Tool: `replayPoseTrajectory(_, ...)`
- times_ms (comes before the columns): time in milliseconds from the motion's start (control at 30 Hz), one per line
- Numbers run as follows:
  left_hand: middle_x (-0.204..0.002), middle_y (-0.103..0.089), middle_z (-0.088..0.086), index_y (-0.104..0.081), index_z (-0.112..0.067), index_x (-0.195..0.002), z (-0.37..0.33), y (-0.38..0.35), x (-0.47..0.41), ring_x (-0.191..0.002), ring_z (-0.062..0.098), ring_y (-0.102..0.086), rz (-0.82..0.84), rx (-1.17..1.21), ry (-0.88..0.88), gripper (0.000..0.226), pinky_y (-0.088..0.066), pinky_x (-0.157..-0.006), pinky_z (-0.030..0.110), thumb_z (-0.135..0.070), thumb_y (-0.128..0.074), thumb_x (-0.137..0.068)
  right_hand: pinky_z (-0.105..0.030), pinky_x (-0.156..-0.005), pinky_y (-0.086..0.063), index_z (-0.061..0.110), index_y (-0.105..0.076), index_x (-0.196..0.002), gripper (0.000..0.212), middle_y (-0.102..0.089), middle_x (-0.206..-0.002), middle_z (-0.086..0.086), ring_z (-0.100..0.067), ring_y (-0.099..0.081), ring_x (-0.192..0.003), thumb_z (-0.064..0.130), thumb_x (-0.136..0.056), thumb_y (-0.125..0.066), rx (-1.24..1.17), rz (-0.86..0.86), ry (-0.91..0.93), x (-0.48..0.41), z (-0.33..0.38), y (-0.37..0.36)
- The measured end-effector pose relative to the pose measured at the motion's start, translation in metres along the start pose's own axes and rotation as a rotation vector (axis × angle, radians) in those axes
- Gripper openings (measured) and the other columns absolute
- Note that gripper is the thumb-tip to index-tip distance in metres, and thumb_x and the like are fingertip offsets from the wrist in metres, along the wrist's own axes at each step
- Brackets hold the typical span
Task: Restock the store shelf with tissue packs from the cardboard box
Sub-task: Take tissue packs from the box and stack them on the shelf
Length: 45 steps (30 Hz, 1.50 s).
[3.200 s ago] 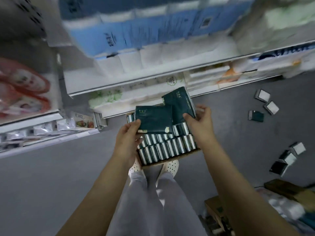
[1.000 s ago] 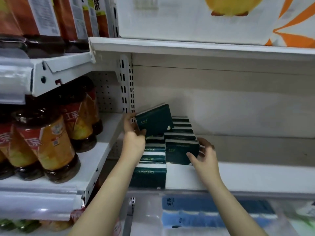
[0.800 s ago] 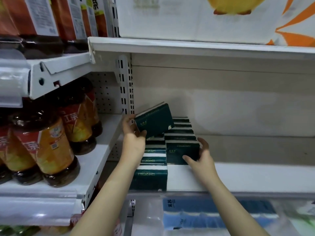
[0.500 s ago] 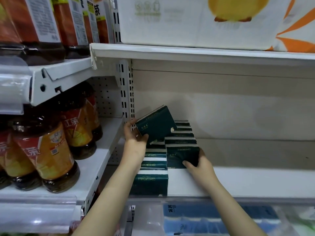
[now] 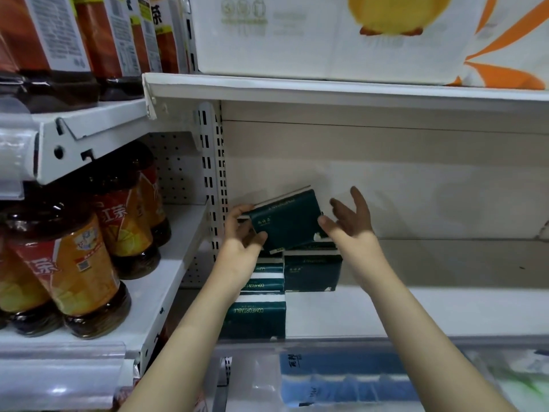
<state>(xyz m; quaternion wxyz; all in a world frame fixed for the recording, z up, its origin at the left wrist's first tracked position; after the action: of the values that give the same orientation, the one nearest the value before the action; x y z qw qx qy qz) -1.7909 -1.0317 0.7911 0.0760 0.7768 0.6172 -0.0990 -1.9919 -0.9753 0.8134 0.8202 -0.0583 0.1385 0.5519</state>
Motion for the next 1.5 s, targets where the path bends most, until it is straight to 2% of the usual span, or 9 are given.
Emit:
replayPoseTrajectory(133, -0.112, -0.067, -0.015, -0.044, -0.044, -0.122, 0.0, -0.01, 0.002, -0.107, 0.0, -0.062, 0.098, -0.061, -0.036, 0.051, -0.047, -0.102, 0.034, -0.003, -0.056, -0.094, -0.011, -0.073, -0.051, 0.036, -0.03, -0.144, 0.072, -0.067, -0.117, 0.009, -0.001, -0.064, -0.102, 0.01, -0.089, -0.068, -0.034, 0.12, -0.041, -0.004, -0.004, -0.008)
replayPoseTrajectory(233, -0.115, -0.066, -0.018, -0.04, -0.042, -0.135, 0.001, -0.012, 0.002, -0.115, -0.003, -0.057, 0.123, -0.07, -0.024, 0.055, -0.043, -0.106, 0.031, -0.009, -0.058, -0.095, -0.019, -0.076, -0.054, 0.021, -0.053, -0.13, 0.048, -0.07, -0.112, 0.003, -0.016, -0.067, -0.105, 0.0, -0.088, -0.066, -0.018, 0.09, -0.032, -0.003, -0.008, -0.005)
replayPoseTrajectory(433, -0.116, -0.062, -0.025, -0.032, -0.044, -0.136, 0.003, -0.014, 0.003, -0.098, -0.026, -0.05, 0.142, -0.121, -0.006, 0.049, -0.03, -0.096, 0.018, -0.019, -0.052, -0.099, -0.025, -0.079, -0.054, 0.014, -0.057, -0.127, 0.043, -0.071, -0.112, -0.005, -0.019, -0.068, -0.103, -0.003, -0.087, -0.064, -0.198, -0.016, -0.066, 0.005, -0.023, 0.024)
replayPoseTrajectory(633, -0.117, -0.064, -0.015, -0.05, -0.035, -0.123, 0.014, -0.011, -0.001, -0.101, -0.014, -0.054, 0.122, -0.171, 0.035, 0.031, -0.038, -0.096, 0.017, -0.015, -0.049, -0.1, -0.029, -0.087, -0.053, 0.018, -0.056, -0.121, 0.047, -0.071, -0.11, -0.002, -0.017, -0.067, -0.106, -0.008, -0.083, -0.064, -0.211, -0.001, -0.137, 0.03, -0.052, 0.042)
replayPoseTrajectory(867, -0.119, -0.062, -0.016, -0.06, -0.024, -0.123, 0.014, -0.019, -0.001, -0.106, -0.011, -0.054, 0.184, -0.285, -0.012, 0.028, -0.038, -0.081, -0.003, -0.012, -0.049, -0.1, -0.028, -0.081, -0.054, 0.026, -0.05, -0.119, 0.054, -0.064, -0.114, 0.001, -0.014, -0.063, -0.105, -0.007, -0.082, -0.069, 0.132, 0.142, -0.138, 0.053, -0.077, 0.034)
replayPoseTrajectory(1033, -0.118, -0.062, -0.017, -0.061, -0.037, -0.118, 0.02, -0.021, 0.0, -0.11, -0.003, -0.056, 0.223, -0.346, 0.01, 0.03, -0.039, -0.086, 0.006, -0.017, -0.052, -0.098, -0.031, -0.094, -0.052, 0.031, -0.046, -0.121, 0.059, -0.054, -0.124, 0.005, -0.001, -0.056, -0.11, 0.006, -0.078, -0.077, 0.329, 0.059, -0.085, 0.052, -0.078, 0.027)
replayPoseTrajectory(1167, -0.119, -0.063, -0.014, -0.064, -0.04, -0.112, 0.022, -0.025, 0.001, -0.114, 0.002, -0.055, 0.251, -0.393, 0.018, 0.025, -0.039, -0.093, 0.015, -0.022, -0.057, -0.095, -0.015, -0.092, -0.047, 0.035, -0.033, -0.132, 0.073, -0.05, -0.125, 0.027, 0.016, -0.051, -0.111, 0.004, -0.081, -0.074, 0.325, 0.054, -0.066, 0.053, -0.078, 0.017)
replayPoseTrajectory(1333, -0.112, -0.063, -0.021, -0.07, -0.033, -0.109, 0.019, -0.029, 0.002, -0.111, 0.0, -0.055, 0.287, -0.472, -0.009, 0.02, -0.035, -0.086, 0.004, -0.025, -0.06, -0.094, -0.025, -0.093, -0.049, 0.032, -0.032, -0.144, 0.076, -0.06, -0.118, 0.017, -0.008, -0.059, -0.108, 0.012, -0.083, -0.073, 0.471, 0.035, -0.057, 0.05, -0.077, 0.012)
replayPoseTrajectory(1500, -0.117, -0.065, -0.016, -0.071, -0.032, -0.11, 0.018, -0.032, 0.001, -0.112, 0.004, -0.055, 0.295, -0.563, -0.041, 0.02, -0.041, -0.094, 0.018, -0.027, -0.058, -0.095, -0.03, -0.099, -0.049, 0.033, -0.025, -0.148, 0.083, -0.059, -0.118, 0.02, -0.009, -0.059, -0.111, 0.015, -0.083, -0.074, 0.458, 0.071, -0.102, 0.05, -0.085, 0.011)
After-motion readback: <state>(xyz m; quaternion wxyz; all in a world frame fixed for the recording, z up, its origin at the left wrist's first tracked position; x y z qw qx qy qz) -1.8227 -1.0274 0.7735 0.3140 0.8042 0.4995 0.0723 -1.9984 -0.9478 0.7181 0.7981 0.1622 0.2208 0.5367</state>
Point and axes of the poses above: each hand's wrist, its own x-axis away from the middle knuckle, its own y-axis out of the back of the hand, z = x × y, the point moved 10 cm from there along -x, towards the middle knuckle
